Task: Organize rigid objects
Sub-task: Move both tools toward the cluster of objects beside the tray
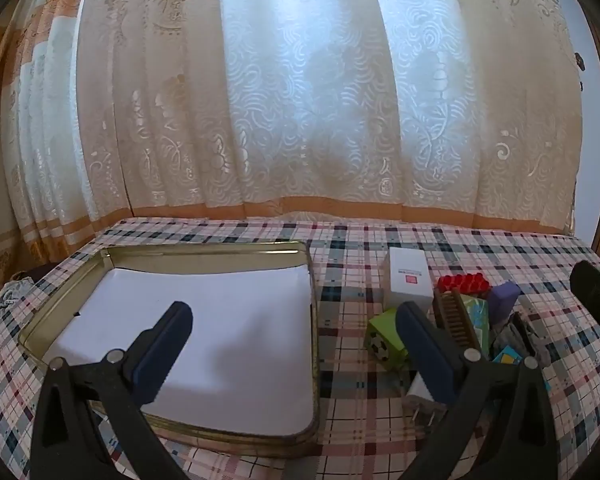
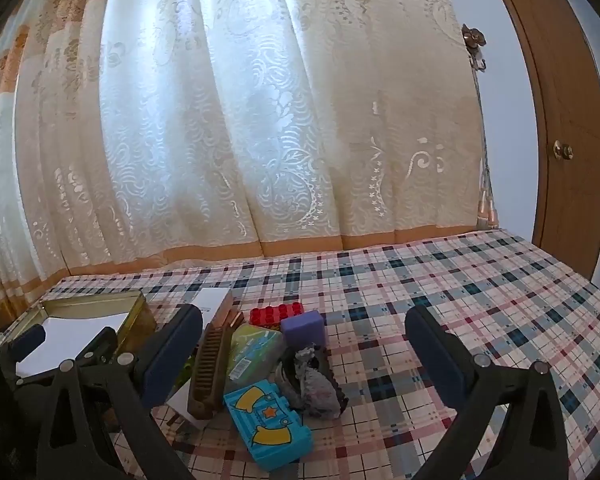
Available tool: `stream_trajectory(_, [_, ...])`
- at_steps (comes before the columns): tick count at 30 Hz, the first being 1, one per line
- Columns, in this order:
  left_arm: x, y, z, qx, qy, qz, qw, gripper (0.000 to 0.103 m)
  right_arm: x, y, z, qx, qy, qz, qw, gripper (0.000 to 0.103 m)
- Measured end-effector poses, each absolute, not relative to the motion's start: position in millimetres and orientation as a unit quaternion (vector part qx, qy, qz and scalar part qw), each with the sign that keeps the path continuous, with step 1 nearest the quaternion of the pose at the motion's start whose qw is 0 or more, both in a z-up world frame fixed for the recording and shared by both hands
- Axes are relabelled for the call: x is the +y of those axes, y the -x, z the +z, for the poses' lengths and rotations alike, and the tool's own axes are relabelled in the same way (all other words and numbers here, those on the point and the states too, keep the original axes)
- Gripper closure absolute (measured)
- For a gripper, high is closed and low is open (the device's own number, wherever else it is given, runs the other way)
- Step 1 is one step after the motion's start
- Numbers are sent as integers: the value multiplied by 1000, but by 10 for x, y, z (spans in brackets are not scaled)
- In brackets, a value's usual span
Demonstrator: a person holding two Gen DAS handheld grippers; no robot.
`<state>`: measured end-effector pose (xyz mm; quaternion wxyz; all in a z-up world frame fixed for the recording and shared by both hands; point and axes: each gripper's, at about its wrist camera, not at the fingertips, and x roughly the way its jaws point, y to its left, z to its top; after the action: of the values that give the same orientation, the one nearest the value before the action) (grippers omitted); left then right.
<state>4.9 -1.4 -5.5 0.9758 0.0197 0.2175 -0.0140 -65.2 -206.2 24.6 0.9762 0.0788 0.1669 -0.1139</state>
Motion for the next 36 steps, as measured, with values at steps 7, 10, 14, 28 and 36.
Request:
stream_trajectory(7, [-11, -39, -58, 216, -22, -16, 976, 0, -2108, 648, 249, 167, -85, -123, 975, 0])
stream_trajectory(10, [-10, -40, -57, 217, -22, -17, 976, 0, -2124, 647, 248, 167, -85, -124, 974, 0])
stream_trajectory(14, [-19, -32, -64, 218, -24, -18, 976, 0, -2132, 640, 266, 163, -70, -130, 975, 0])
stream_trajectory(28, [-108, -3, -36, 211, -32, -44, 976, 0, -2411, 578, 264, 178, -61, -135, 973, 0])
stream_trajectory(36, [-326, 99, 5, 186, -69, -95, 975, 0, -2572, 634, 223, 190, -16, -142, 971, 14])
